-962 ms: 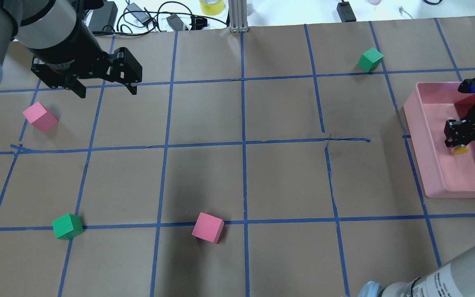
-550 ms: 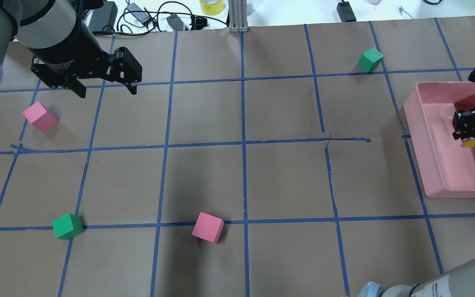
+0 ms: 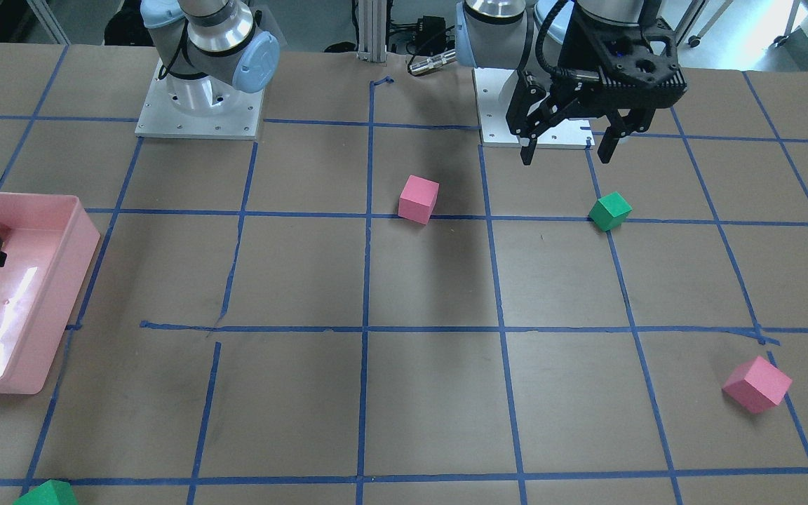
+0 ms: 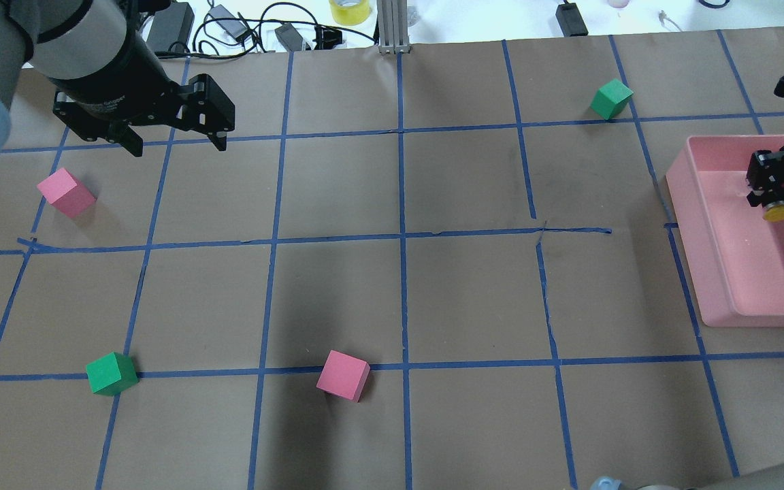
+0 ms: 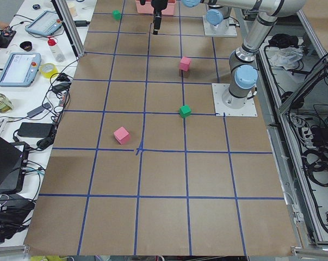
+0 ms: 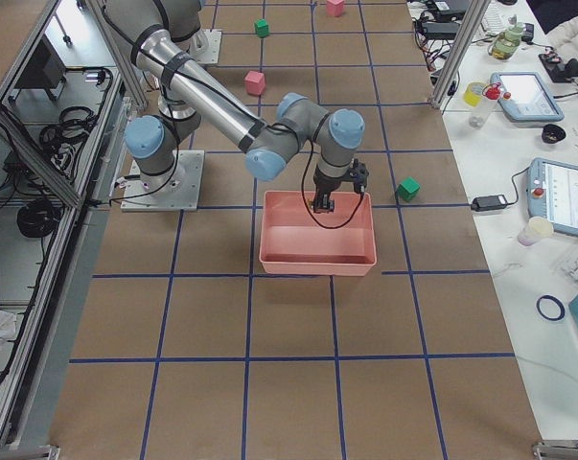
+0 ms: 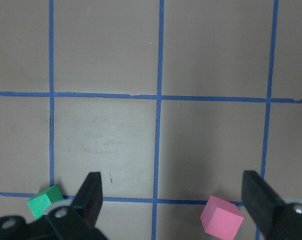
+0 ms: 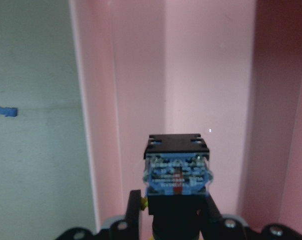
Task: Align button upright
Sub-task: 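Lift the button out of the tray and carry it to the table center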
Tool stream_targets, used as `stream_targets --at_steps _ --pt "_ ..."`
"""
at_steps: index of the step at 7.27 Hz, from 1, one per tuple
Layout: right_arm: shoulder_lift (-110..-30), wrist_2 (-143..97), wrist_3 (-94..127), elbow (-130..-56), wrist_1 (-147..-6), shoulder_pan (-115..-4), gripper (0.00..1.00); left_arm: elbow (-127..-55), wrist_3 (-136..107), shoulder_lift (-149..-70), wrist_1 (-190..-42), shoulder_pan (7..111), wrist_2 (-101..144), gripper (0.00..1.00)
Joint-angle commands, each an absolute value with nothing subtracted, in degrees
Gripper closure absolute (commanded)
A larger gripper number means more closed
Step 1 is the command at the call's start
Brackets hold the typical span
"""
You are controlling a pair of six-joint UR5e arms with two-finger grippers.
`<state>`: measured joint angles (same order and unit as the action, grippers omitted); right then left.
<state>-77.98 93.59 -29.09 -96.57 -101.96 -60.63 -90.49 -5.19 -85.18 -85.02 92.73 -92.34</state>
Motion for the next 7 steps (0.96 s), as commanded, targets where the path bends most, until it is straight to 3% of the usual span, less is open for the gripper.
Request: stream_targets --at_steps 1,4,7 --pt "-81.5 93.3 -28.8 -93.3 -94.5 -69.9 1.00 -90.5 -5.2 -85.2 -85.0 92.7 -92.4 0.00" --pt "-81.6 92.8 -17.6 -91.5 -94.3 -88.2 1.00 -90.5 -5.2 -85.2 -85.0 92.7 -92.4 0.00" --pt "-72.5 81.2 -4.9 -90.4 -105.6 -102.1 1.00 -90.5 -5.2 -85.3 -83.9 92.6 -92.3 0.00"
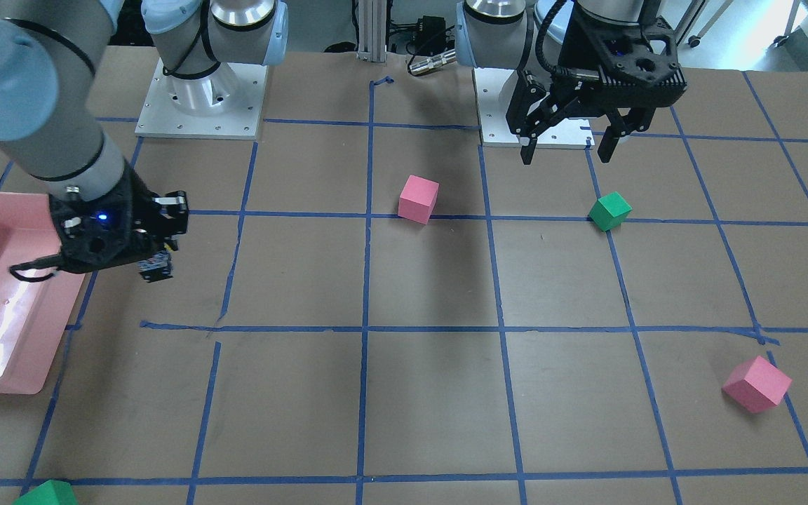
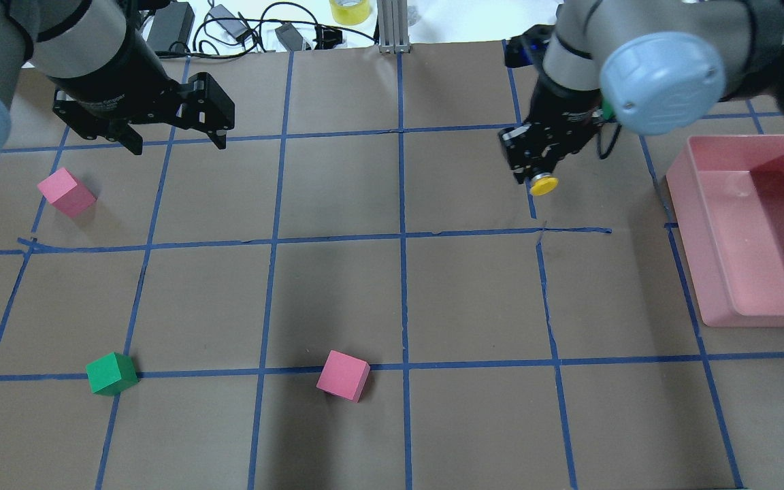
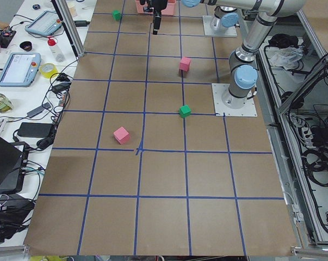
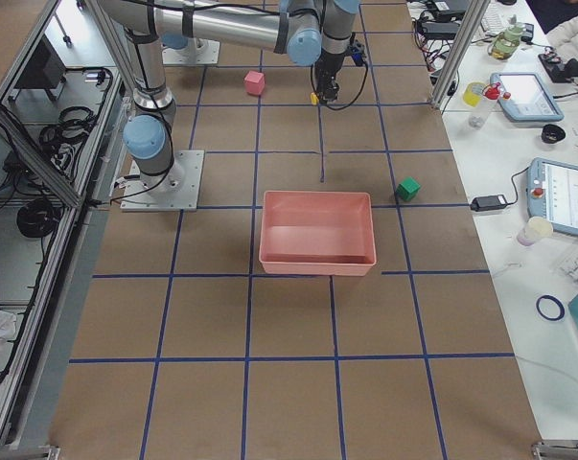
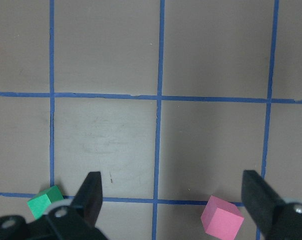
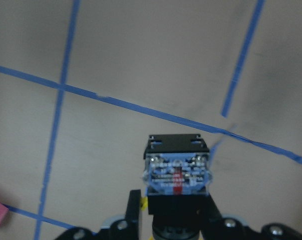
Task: Align button upright
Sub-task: 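Lift the button out of the tray and carry it to the table center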
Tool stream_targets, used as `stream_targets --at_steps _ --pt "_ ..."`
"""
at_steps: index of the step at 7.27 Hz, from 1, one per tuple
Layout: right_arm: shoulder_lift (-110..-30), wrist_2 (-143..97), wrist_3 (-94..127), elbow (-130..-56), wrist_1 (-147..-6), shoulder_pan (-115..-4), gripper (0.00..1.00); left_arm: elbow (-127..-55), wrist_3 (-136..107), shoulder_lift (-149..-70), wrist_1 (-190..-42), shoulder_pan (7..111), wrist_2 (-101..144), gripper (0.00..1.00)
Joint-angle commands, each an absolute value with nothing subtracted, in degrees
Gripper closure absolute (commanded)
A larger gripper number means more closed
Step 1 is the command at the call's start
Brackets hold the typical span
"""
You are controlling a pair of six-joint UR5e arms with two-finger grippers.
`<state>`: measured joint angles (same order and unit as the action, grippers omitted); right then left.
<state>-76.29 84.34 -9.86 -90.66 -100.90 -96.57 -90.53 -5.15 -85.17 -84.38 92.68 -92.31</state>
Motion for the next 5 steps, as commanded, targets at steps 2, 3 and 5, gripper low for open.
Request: stream_targets --at_steps 2,3,5 --pt "-67.2 72.9 -5.0 -90.5 -113.2 -103.8 1.00 -90.9 -5.2 -85.2 -83.8 92.7 -92.2 0.00" --pt "-65.9 72.8 -6.5 -90.6 -114.3 -104.1 1.00 -90.9 -5.2 -85.0 -83.8 92.7 -92.4 0.00" --pt "-61.5 69.4 -9.5 -90.5 -122.9 -104.1 1.00 -90.9 -5.2 -85.2 -83.2 92.6 -92.2 0.00"
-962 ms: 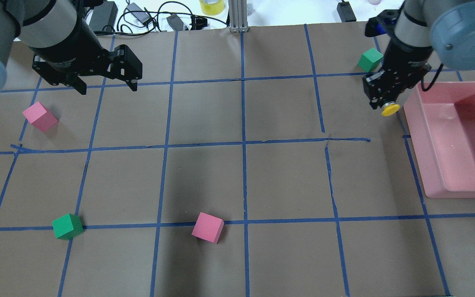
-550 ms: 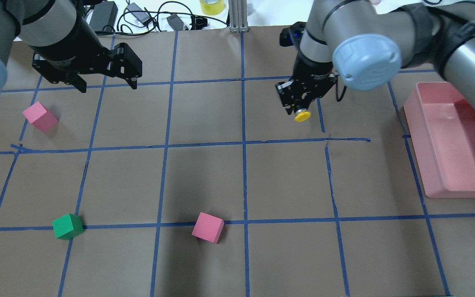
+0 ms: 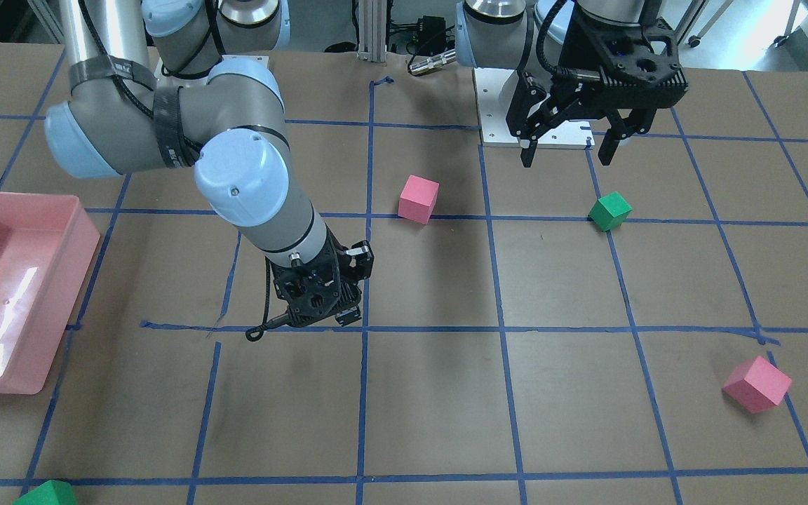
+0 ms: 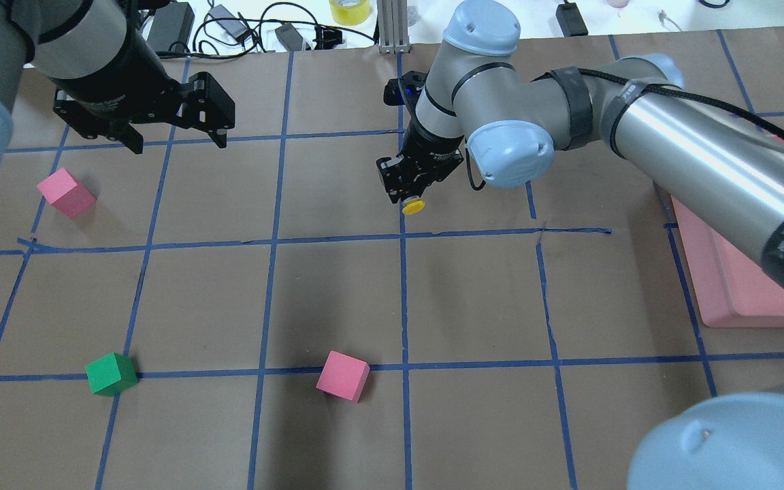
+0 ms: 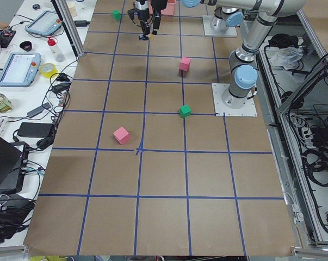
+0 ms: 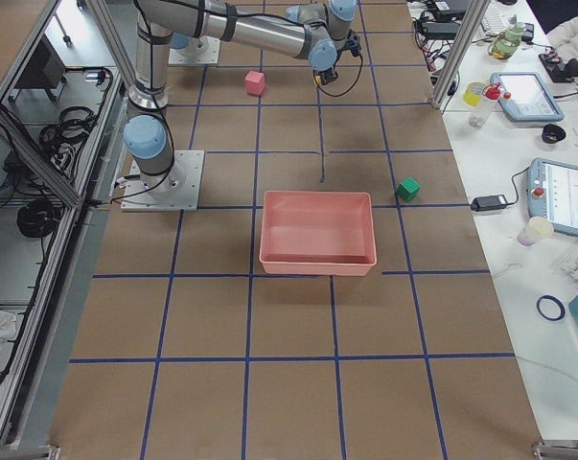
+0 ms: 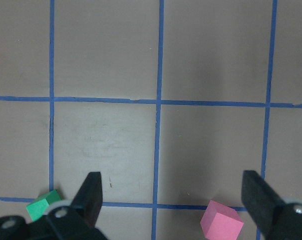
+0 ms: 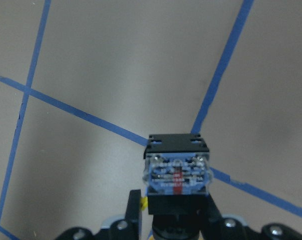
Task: Align button upright
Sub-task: 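Lift the button out of the tray and carry it to the table center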
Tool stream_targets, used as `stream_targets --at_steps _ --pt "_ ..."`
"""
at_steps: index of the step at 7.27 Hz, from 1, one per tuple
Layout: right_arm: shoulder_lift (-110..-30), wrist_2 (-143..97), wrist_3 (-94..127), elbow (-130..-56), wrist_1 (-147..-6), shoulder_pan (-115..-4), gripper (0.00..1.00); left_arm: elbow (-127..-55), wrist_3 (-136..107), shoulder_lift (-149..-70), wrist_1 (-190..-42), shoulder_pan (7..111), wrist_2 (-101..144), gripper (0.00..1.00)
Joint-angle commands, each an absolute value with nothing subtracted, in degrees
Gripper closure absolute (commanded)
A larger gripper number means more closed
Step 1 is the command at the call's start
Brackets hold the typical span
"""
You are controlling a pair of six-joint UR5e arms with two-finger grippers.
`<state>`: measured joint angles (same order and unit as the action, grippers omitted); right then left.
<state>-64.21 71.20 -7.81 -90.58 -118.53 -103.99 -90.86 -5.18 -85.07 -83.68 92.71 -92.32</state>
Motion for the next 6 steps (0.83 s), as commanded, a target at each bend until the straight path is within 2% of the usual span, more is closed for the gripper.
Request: stream_targets --at_steps 1,3,6 --pt "-59.3 69.3 -10.4 -91.0 -126.8 -104.1 1.00 -91.0 -5.2 -85.3 -82.4 92.7 -92.3 0.00" --pt "-57.3 62.8 -9.9 -91.1 -127.5 -104.1 1.00 -91.0 -5.2 -85.3 -82.4 92.7 -92.3 0.00" --pt "-57.4 68.3 -1.7 -90.4 -126.4 -104.1 1.00 -91.5 -5.2 -85.1 -82.4 92.7 -92.3 0.00"
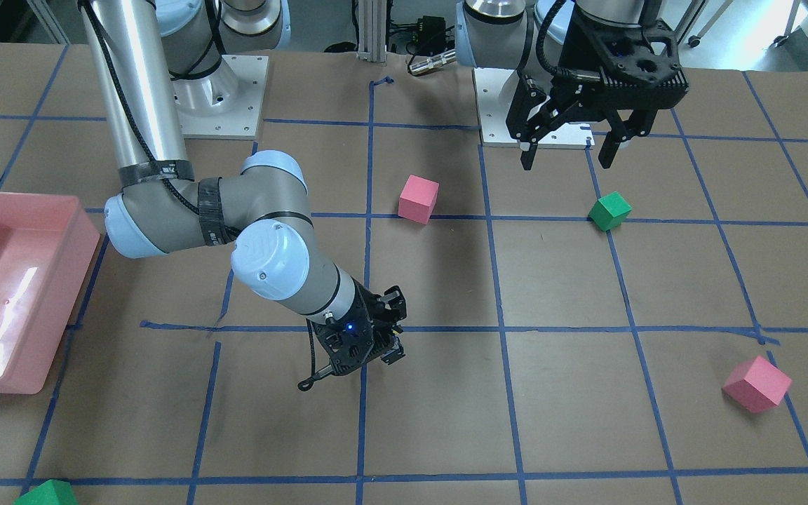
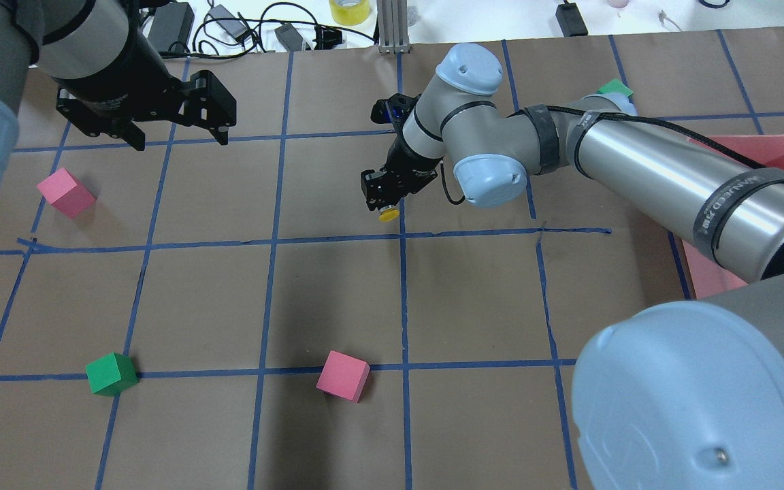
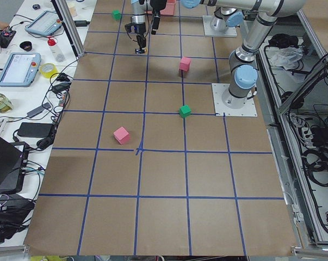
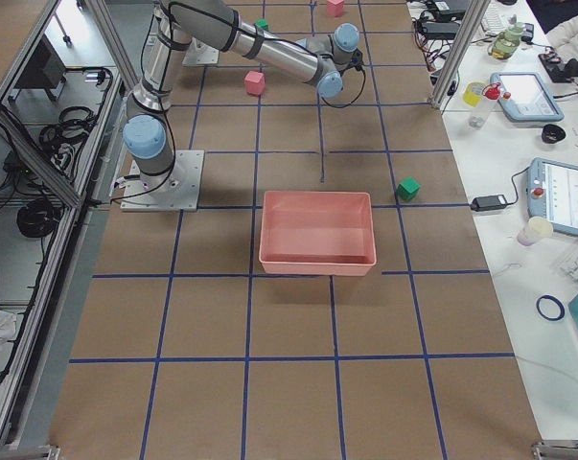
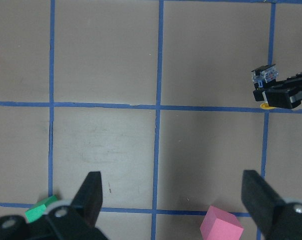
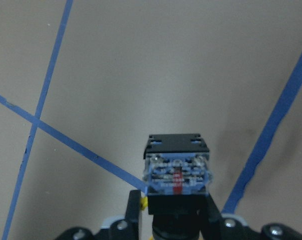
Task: Align button upright
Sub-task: 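Lift the button out of the tray and carry it to the table center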
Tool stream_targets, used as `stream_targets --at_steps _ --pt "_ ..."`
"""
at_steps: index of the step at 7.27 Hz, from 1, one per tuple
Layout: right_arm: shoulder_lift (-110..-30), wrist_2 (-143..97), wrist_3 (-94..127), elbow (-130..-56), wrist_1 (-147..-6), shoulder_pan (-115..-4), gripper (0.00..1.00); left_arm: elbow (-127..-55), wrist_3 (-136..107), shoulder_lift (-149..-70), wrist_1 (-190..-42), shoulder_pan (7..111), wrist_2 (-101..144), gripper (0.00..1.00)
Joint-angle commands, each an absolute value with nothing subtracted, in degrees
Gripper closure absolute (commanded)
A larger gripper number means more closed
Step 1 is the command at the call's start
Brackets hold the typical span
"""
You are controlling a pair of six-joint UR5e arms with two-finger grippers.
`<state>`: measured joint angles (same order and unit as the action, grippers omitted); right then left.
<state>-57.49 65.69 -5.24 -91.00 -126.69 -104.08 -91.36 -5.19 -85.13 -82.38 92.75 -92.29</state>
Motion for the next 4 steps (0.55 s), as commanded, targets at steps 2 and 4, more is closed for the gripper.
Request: stream_targets --at_steps 2,4 --pt "-56.3 76.5 9.2 -90.2 -126.3 -104.1 1.00 -91.5 -5.2 -85.1 -82.4 92.7 -92.1 0.00" --pt "-55.9 76.5 12.0 -86.9 -124.9 -106.1 1.00 -91.5 -5.2 -85.0 -82.4 92.8 -92.3 0.00"
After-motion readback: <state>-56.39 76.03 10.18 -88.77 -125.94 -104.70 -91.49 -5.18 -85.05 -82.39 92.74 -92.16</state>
